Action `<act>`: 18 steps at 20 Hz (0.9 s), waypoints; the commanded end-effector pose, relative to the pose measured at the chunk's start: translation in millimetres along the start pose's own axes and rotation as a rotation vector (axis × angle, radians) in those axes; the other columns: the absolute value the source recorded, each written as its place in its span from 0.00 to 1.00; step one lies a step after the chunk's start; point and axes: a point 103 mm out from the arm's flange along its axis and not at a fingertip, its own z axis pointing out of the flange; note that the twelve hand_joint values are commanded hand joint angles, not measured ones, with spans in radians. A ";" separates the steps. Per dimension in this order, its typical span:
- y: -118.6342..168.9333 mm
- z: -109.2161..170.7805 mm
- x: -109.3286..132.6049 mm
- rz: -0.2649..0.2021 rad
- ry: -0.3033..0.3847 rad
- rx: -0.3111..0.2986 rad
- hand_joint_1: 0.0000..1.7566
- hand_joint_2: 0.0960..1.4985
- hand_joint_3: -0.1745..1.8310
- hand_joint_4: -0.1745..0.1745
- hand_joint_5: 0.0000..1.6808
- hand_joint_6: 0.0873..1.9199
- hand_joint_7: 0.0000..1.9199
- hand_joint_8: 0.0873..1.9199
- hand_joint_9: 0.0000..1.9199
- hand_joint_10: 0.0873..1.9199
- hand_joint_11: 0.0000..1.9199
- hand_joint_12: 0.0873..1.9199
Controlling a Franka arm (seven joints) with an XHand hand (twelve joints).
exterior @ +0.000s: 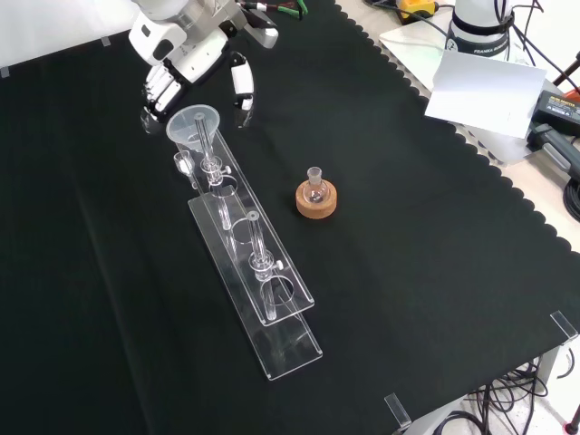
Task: Pick up the funnel from the transparent funnel stand.
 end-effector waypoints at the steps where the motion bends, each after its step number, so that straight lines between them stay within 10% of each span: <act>1: 0.8 0.7 -2.3 -0.007 0.011 0.027 0.45 0.36 0.31 0.38 0.09 0.00 0.00 0.25 0.08 0.42 0.14 0.78; 18: 21.3 5.1 -10.0 -0.045 0.028 0.157 0.43 0.35 0.32 0.37 0.11 0.00 0.00 0.28 0.10 0.43 0.17 0.77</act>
